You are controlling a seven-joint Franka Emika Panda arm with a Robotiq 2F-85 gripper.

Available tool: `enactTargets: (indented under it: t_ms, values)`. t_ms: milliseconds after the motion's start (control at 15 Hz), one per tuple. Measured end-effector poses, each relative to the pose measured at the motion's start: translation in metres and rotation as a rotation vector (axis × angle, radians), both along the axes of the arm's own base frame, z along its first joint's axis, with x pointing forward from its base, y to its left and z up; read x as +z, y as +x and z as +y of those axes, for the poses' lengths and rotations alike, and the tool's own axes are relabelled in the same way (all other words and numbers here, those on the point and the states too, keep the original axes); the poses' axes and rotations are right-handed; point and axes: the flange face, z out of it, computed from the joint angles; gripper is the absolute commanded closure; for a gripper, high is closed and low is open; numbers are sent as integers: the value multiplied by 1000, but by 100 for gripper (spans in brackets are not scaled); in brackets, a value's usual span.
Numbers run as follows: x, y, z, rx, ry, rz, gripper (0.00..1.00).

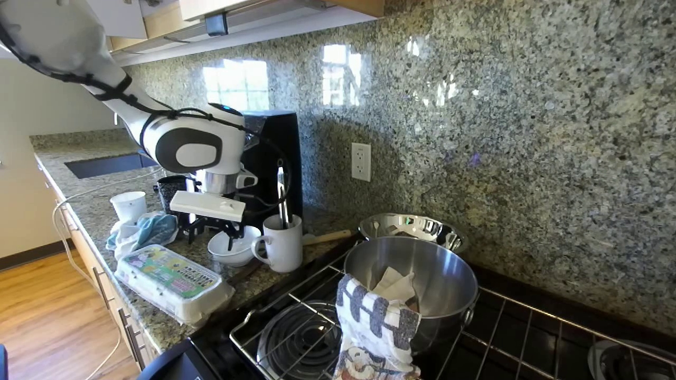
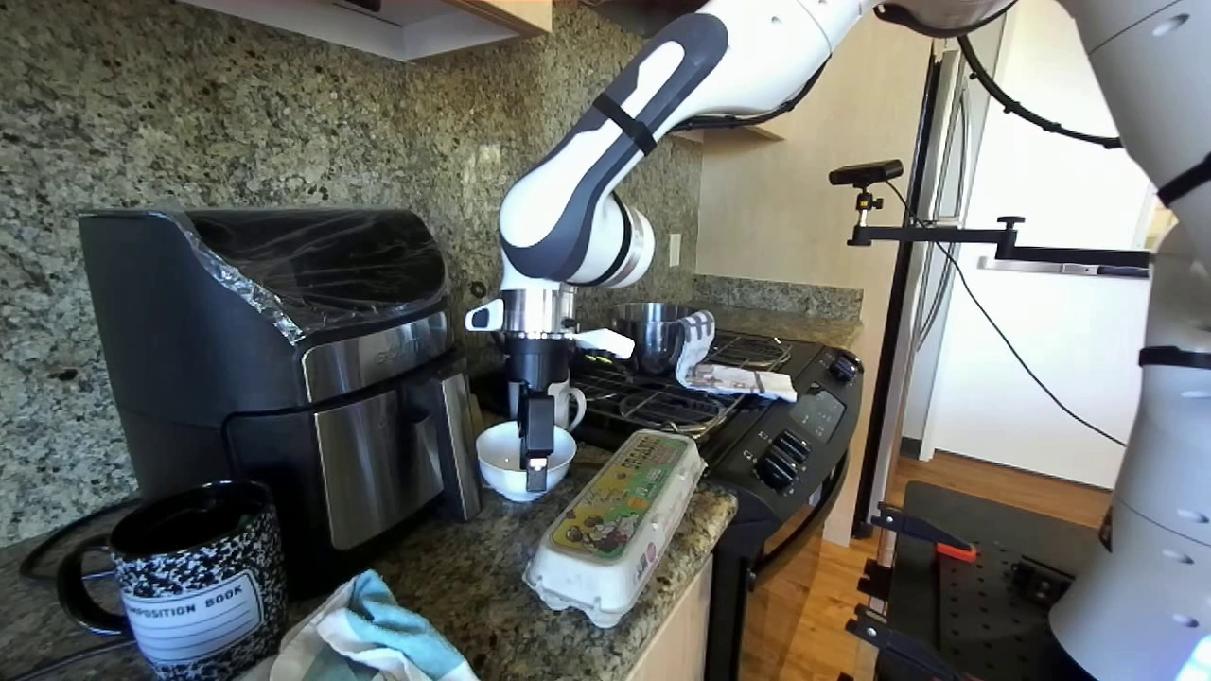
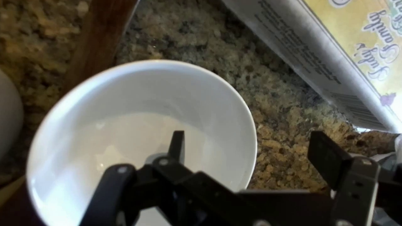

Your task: Pick the bowl on the counter and put it on the stove

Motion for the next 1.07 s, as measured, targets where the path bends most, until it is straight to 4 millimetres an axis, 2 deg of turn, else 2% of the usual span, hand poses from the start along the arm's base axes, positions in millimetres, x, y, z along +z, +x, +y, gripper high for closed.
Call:
enactTargets:
  t_ms: [667, 733, 800, 1067]
  values:
    - [-9, -2, 1, 0, 3, 12, 0]
    - [-10, -2, 1, 0, 4, 12, 9]
    - [-10, -2, 1, 0, 5, 13, 26]
    - [-9, -2, 2, 1, 7, 13, 58]
